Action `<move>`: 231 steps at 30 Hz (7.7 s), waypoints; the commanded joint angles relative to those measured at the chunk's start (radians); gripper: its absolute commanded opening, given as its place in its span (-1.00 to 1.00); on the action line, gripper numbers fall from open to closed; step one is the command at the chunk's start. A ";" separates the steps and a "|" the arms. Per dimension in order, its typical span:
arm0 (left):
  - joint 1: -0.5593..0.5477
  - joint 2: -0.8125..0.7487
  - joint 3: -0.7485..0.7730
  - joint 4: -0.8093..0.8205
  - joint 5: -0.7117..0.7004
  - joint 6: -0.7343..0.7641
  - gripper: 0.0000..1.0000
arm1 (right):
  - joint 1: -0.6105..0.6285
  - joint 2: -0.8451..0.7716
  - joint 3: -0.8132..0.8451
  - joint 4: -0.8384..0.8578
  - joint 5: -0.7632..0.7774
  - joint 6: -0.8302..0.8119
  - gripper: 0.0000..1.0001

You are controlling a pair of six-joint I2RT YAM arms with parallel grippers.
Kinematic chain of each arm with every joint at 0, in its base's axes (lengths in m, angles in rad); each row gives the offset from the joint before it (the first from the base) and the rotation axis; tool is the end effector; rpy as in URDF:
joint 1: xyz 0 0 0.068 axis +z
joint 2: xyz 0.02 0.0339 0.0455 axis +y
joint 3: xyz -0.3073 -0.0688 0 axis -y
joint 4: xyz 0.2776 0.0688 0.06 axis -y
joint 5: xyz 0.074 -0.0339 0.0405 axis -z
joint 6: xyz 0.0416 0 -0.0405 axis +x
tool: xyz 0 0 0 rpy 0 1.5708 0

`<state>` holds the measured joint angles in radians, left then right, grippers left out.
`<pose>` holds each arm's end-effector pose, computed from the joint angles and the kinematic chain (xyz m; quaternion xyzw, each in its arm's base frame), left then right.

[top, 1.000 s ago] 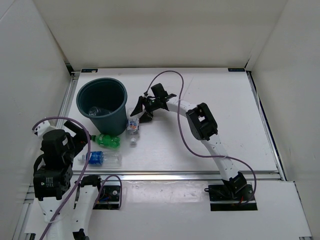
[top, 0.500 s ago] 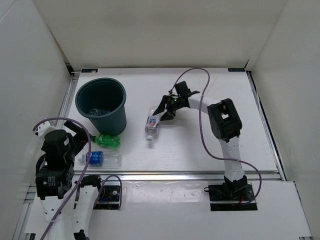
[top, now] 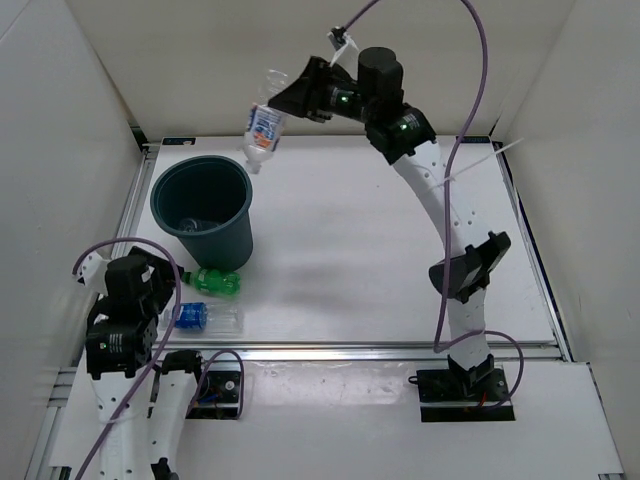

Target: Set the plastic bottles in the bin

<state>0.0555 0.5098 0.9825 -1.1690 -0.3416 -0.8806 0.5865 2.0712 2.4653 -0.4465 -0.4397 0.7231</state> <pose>0.0576 0.0172 0.3707 -0.4670 0.7643 -0.0262 0.4440 0.4168 0.2982 0.5393 -0.1015 0.7165 0.5346 0.4365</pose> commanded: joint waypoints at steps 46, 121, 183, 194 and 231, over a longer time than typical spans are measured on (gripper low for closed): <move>-0.005 -0.002 -0.617 0.304 0.282 -0.682 1.00 | 0.197 -0.362 -0.376 -0.207 0.427 -0.468 1.00; -0.103 -0.174 -0.378 0.321 0.049 -0.665 1.00 | 0.032 -0.355 -0.437 -0.393 0.424 -0.399 1.00; 0.371 0.409 -0.705 0.825 0.653 -0.290 -0.09 | -0.166 -0.421 -0.509 -0.431 0.234 -0.347 1.00; 0.293 0.248 -0.216 0.004 0.394 -0.242 -0.27 | -0.166 -0.411 -0.580 -0.379 0.193 -0.306 1.00; 0.080 0.532 0.464 0.457 0.228 0.431 0.98 | -0.215 -0.431 -0.680 -0.314 0.044 -0.254 1.00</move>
<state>0.1493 1.1328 1.4078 -0.7361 -0.0387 -0.5694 0.3969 1.6871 1.7687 -0.7753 -0.3237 0.4515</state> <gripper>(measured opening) 0.984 0.998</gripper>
